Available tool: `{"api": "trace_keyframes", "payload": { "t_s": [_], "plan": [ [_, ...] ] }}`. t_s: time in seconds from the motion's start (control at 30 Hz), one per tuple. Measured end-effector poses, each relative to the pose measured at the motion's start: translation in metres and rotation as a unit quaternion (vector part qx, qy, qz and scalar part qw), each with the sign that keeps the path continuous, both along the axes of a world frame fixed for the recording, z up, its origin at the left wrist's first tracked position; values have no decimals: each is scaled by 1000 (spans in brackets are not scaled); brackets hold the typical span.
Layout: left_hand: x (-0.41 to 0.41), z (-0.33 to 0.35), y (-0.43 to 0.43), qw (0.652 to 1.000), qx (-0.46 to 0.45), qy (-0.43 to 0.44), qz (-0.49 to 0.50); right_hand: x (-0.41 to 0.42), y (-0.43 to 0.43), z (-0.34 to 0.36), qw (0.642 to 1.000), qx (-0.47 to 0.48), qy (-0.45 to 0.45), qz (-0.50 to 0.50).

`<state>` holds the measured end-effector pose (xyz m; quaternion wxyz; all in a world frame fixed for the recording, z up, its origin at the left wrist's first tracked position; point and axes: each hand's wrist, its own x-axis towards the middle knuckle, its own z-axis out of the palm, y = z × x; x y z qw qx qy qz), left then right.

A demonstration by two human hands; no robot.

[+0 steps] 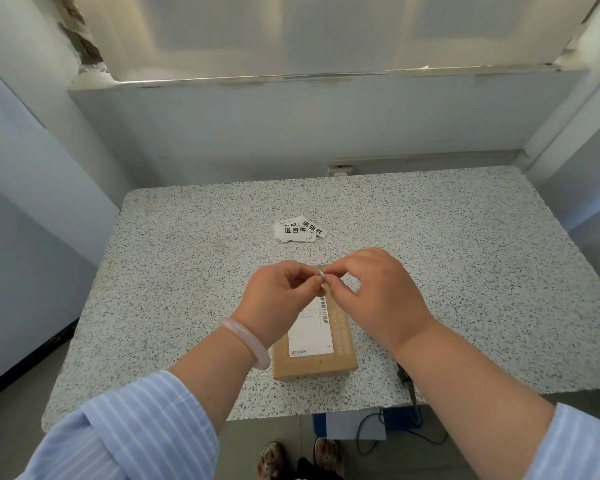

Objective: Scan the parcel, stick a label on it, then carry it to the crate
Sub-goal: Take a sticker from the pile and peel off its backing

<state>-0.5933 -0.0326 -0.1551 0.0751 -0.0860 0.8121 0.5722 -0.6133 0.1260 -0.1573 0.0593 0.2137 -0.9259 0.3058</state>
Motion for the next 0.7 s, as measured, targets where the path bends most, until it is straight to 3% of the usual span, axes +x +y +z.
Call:
{"api": "trace_keyframes", "payload": {
  "t_s": [0.27, 0.7],
  "plan": [
    [1, -2, 0, 1000, 10, 3, 15, -1, 0, 0, 997, -52, -60, -4],
    [-1, -1, -1, 999, 40, 1, -4, 2, 1, 3, 996, -72, -51, -6]
  ]
}}
